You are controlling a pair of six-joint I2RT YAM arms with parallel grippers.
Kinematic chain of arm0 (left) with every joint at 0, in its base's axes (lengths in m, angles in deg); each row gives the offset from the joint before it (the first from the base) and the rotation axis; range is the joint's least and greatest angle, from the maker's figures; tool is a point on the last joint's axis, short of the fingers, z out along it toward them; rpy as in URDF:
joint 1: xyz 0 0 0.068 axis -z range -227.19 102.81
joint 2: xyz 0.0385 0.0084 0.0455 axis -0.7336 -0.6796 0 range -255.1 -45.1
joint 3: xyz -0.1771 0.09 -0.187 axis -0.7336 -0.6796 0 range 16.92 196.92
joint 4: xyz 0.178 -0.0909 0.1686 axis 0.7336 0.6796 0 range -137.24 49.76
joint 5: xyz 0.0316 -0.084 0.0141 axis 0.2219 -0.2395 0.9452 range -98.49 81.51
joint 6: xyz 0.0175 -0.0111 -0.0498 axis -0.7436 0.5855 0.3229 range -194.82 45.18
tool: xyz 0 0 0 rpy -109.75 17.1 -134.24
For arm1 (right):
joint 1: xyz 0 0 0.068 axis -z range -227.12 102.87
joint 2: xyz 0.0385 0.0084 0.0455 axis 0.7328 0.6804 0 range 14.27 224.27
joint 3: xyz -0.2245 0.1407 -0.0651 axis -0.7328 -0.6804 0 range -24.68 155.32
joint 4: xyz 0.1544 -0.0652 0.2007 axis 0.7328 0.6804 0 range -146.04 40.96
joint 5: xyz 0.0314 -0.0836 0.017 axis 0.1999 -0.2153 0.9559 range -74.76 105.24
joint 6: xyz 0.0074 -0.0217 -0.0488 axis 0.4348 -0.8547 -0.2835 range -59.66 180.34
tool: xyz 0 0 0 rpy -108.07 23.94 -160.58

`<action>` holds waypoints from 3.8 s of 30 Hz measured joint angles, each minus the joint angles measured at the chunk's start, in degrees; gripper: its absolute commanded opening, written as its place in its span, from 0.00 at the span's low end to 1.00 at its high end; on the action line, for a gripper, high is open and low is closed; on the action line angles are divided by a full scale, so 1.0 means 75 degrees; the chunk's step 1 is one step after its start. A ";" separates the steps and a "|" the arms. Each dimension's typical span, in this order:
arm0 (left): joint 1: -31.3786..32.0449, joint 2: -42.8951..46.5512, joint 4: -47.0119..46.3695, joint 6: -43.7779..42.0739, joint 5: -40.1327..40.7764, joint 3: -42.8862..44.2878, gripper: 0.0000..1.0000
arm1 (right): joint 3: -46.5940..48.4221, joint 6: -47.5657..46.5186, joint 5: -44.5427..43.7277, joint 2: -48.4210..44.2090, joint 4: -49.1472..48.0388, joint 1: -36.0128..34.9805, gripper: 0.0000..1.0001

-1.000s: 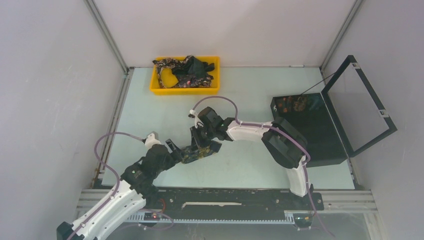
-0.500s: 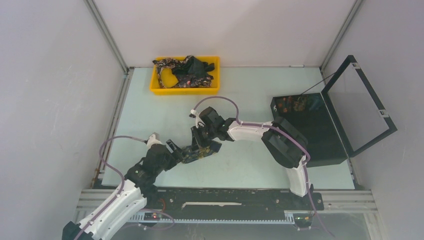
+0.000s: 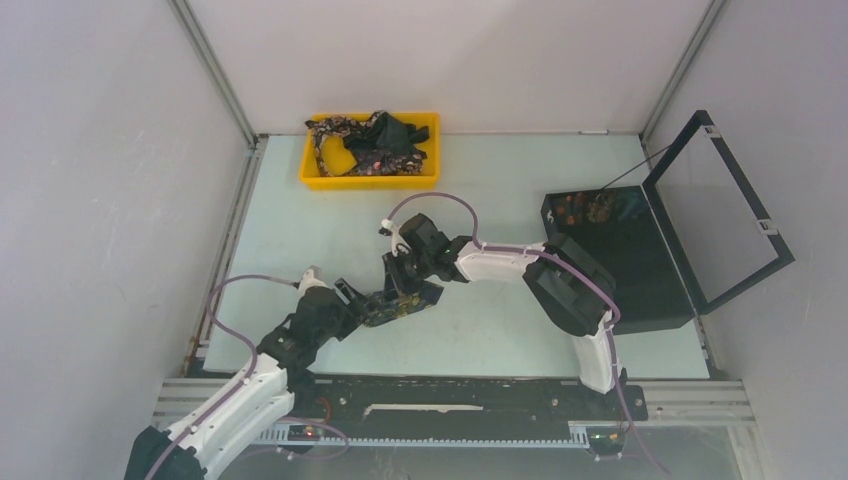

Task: Roll the ties
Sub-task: Roll the tie at the center of the board.

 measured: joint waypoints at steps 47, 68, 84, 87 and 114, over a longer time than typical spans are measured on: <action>0.0093 -0.1451 0.0259 -0.1160 -0.0006 0.1139 0.14 | -0.0778 -0.0425 -0.0752 -0.0385 0.0705 0.0350 0.22; 0.0143 -0.2157 0.1408 -0.2124 0.0012 0.2200 0.10 | -0.0778 -0.0428 -0.0664 -0.0344 0.0580 0.0504 0.21; 0.0731 -0.3296 0.3209 -0.2375 0.0973 0.3526 0.09 | -0.0892 -0.0796 -0.0973 -0.1574 0.1198 0.1142 0.22; 0.0976 -0.3605 0.3596 -0.2366 0.1291 0.3858 0.09 | -0.0903 -0.0889 -0.1026 -0.1644 0.1294 0.1265 0.22; 0.3418 -0.8527 0.7204 -0.1402 0.3637 0.7431 0.09 | -0.1935 -0.0892 -0.0836 -0.2212 0.1157 0.2183 0.22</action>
